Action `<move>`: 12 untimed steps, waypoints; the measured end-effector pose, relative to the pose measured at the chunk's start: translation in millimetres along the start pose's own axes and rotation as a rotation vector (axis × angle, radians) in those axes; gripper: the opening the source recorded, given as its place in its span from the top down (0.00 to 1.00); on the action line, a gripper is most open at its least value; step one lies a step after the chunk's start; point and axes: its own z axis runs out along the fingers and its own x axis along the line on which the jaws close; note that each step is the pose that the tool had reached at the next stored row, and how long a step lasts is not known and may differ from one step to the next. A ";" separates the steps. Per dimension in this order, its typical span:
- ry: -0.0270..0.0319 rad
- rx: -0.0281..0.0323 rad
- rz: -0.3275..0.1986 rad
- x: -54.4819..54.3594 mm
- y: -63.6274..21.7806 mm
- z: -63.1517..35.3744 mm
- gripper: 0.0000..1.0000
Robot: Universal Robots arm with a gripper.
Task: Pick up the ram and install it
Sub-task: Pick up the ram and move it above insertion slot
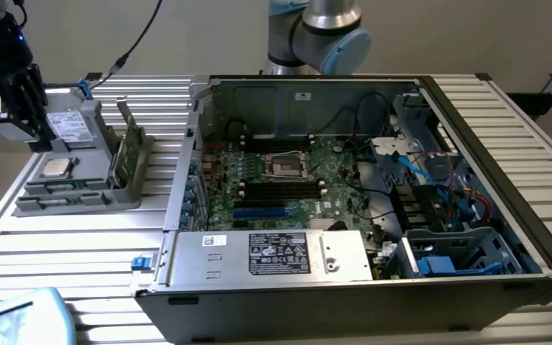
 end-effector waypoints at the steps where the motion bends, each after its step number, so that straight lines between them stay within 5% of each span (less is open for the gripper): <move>1: 0.0001 -0.0001 0.000 -0.2 -0.1 1.8 0.69; 12: -0.0004 -0.0002 0.009 -2.8 7.1 22.3 0.69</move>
